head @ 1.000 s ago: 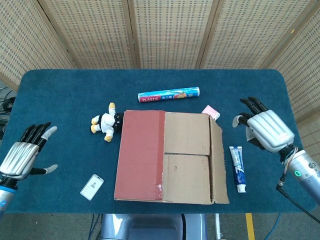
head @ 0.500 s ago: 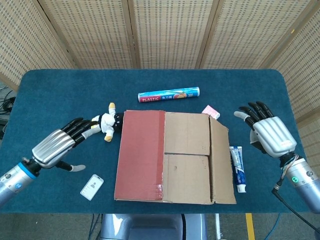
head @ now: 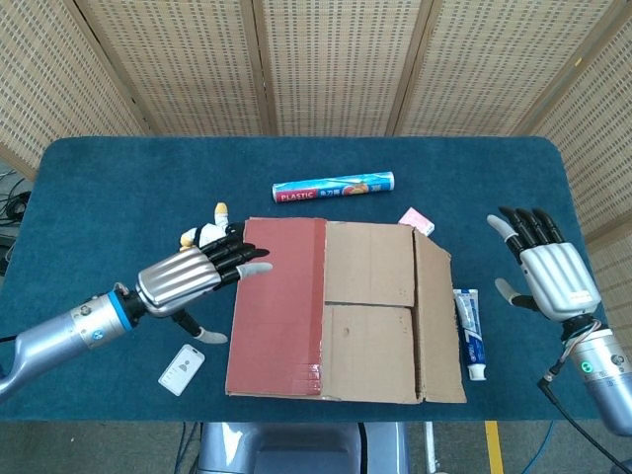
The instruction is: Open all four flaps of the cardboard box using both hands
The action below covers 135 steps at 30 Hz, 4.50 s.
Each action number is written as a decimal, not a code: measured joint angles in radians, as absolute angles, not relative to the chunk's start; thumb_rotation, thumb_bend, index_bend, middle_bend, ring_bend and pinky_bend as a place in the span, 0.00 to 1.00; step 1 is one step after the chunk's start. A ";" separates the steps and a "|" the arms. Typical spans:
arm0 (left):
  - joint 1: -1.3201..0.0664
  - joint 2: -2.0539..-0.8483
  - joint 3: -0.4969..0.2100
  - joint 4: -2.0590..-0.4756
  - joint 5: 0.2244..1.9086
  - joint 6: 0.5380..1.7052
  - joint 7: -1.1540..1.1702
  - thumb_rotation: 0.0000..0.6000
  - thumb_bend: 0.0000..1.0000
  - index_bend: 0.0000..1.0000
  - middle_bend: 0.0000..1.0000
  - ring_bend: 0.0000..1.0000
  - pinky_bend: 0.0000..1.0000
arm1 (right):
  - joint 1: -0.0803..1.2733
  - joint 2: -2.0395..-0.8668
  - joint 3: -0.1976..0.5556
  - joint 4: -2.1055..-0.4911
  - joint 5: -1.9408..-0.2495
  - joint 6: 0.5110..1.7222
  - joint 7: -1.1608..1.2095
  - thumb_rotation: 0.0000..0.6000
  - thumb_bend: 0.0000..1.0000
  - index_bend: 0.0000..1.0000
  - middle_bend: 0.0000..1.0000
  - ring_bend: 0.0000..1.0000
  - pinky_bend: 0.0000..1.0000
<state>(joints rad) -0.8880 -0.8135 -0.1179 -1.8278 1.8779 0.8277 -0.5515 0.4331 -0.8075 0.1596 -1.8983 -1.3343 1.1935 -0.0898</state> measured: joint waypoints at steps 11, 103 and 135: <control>-1.039 -0.903 -0.130 -1.829 1.852 0.714 -0.570 0.39 0.02 0.12 0.00 0.00 0.00 | 0.401 -0.837 0.151 -1.897 -1.322 1.220 -0.111 1.00 0.26 0.08 0.03 0.00 0.00; -1.136 -0.875 -0.173 -1.886 1.591 0.667 -0.241 0.39 0.02 0.49 0.44 0.27 0.00 | 0.352 -0.828 0.191 -1.871 -1.303 1.226 -0.043 1.00 0.26 0.07 0.03 0.00 0.00; -0.838 -0.579 -0.041 -1.893 1.865 1.035 -0.463 0.39 0.02 0.49 0.45 0.28 0.00 | 0.370 -0.799 0.201 -1.970 -1.299 1.226 -0.138 1.00 0.26 0.07 0.03 0.00 0.00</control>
